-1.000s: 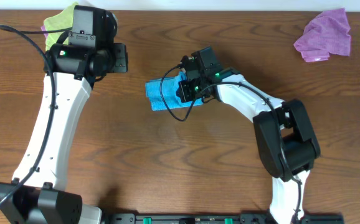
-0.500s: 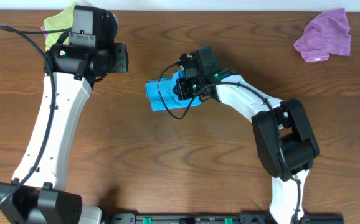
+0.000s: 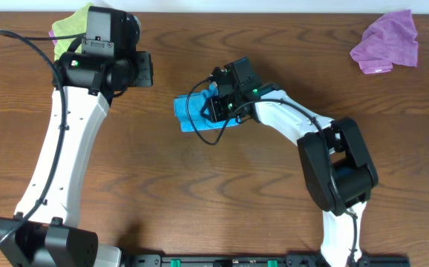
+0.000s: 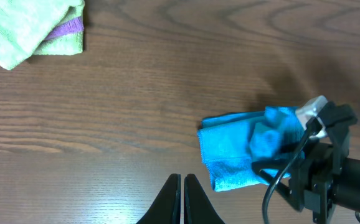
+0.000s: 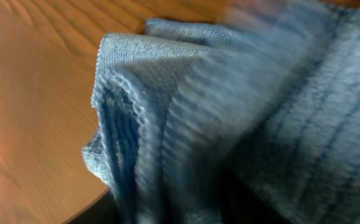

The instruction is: Fold the cloth

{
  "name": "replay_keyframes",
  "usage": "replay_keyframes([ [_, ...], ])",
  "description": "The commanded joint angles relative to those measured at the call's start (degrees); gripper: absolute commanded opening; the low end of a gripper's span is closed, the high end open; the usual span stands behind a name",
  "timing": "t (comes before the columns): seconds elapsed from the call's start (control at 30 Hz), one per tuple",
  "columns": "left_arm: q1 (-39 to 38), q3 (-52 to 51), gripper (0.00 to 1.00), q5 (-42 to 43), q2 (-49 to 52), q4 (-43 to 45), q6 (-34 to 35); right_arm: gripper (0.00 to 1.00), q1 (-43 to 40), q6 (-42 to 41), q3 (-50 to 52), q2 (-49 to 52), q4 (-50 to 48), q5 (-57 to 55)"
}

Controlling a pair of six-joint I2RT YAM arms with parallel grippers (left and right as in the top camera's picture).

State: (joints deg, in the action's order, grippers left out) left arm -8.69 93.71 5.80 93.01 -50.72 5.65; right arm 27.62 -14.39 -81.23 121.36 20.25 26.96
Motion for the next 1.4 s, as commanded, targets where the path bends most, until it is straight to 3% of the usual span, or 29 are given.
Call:
replay_keyframes([
  [0.0, 0.2, 0.2, 0.06, 0.2, 0.4, 0.2, -1.0, 0.53, 1.8, 0.7, -0.5, 0.8, -0.3, 2.5],
  [0.03, 0.2, 0.2, 0.06, 0.2, 0.4, 0.3, -1.0, 0.57, 2.1, 0.7, -0.5, 0.8, -0.4, 2.5],
  [0.2, 0.2, 0.2, 0.06, 0.2, 0.4, 0.4, -1.0, 0.61, 3.4, 0.7, -0.5, 0.8, -2.0, 4.3],
  [0.47, 0.2, 0.2, 0.06, 0.2, 0.4, 0.4, -1.0, 0.6, 4.0, -0.4, -0.5, 0.8, -5.0, 9.7],
  [0.73, 0.2, 0.2, 0.06, 0.2, 0.4, 0.4, -1.0, 0.56, 4.3, 0.3, -0.5, 0.8, -2.5, 4.5],
  [1.2, 0.2, 0.2, 0.06, 0.2, 0.4, 0.5, -1.4, 0.36, 4.4, 1.8, -0.5, 0.8, -1.2, -3.7],
  [1.23, 0.2, 0.2, 0.06, 0.2, 0.4, 0.6, -1.4, 0.33, 4.5, 1.8, -0.5, 0.8, -1.2, -3.9],
  [1.37, 0.2, 0.1, 0.06, 0.2, 0.4, 1.1, -1.4, 0.04, 5.5, 1.8, -0.5, 0.8, -1.1, -5.2],
])
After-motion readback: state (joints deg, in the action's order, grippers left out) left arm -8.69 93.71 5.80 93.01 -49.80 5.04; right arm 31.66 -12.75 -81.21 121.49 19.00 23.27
